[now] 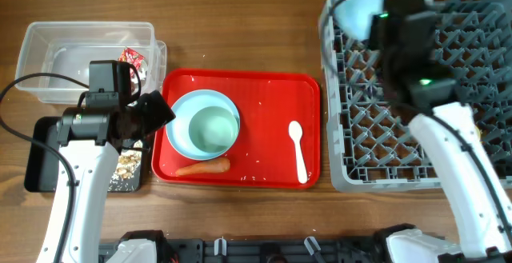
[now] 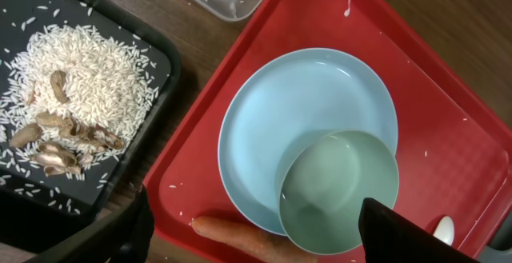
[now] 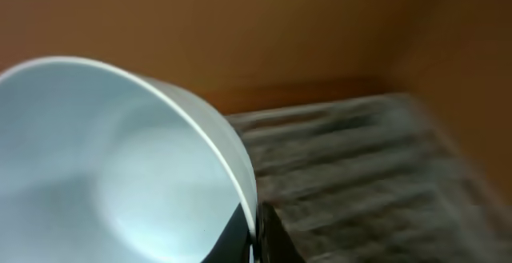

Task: Sort waste into correct bins and load items into the dishwasher rack
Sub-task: 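Place the light-blue bowl upside down in the rack, then grasp the pale green bowl on the plate with the right gripper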

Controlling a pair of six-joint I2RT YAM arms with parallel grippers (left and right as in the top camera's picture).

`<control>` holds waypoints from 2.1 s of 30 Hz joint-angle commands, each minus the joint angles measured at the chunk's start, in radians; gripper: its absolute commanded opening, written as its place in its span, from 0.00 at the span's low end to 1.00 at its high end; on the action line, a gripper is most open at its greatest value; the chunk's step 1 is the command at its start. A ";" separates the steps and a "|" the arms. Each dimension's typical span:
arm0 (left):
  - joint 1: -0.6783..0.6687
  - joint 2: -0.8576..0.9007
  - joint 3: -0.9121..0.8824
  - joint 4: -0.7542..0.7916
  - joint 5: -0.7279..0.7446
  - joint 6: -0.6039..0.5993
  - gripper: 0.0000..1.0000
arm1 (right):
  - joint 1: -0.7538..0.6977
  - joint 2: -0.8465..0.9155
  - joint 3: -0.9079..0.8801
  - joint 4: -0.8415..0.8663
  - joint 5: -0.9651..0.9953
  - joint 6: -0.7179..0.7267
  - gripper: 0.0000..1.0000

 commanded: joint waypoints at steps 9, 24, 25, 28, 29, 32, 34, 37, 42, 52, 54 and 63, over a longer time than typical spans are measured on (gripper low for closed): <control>0.005 -0.014 0.006 0.003 -0.013 -0.010 0.83 | -0.497 0.322 -0.002 0.382 0.644 -0.309 0.04; 0.004 -0.014 0.006 0.003 -0.009 -0.010 0.83 | -0.428 0.533 -0.003 0.074 0.367 -0.026 0.08; 0.004 -0.014 0.006 0.003 -0.010 -0.010 0.83 | -0.426 0.533 -0.003 0.032 0.315 -0.027 0.20; 0.004 -0.014 0.006 0.010 -0.010 -0.010 0.84 | -0.425 0.531 -0.003 -0.056 0.176 -0.026 0.40; 0.004 -0.014 0.006 0.011 -0.009 -0.010 0.84 | -0.423 0.523 -0.003 -0.075 0.159 -0.017 0.42; 0.004 -0.014 0.006 0.011 -0.009 -0.010 0.84 | -0.406 0.440 -0.003 -0.090 0.118 -0.005 0.61; 0.004 -0.014 0.006 0.010 -0.009 -0.010 0.85 | -0.368 0.311 -0.003 -0.082 0.024 -0.018 0.75; 0.004 -0.014 0.006 0.010 -0.009 -0.010 0.88 | -0.280 0.158 -0.003 -0.073 -0.316 -0.080 0.70; 0.005 -0.014 0.006 0.000 -0.025 -0.010 1.00 | 0.039 0.137 -0.003 -0.122 -0.852 0.030 0.68; 0.186 -0.014 0.006 -0.118 -0.144 -0.084 1.00 | 0.512 0.526 -0.003 -0.113 -0.838 0.283 0.51; 0.188 -0.014 0.006 -0.117 -0.144 -0.084 1.00 | 0.527 0.562 -0.003 -0.113 -0.839 0.318 0.40; 0.188 -0.014 0.006 -0.117 -0.144 -0.084 1.00 | 0.515 0.580 -0.003 -0.128 -0.801 0.370 0.04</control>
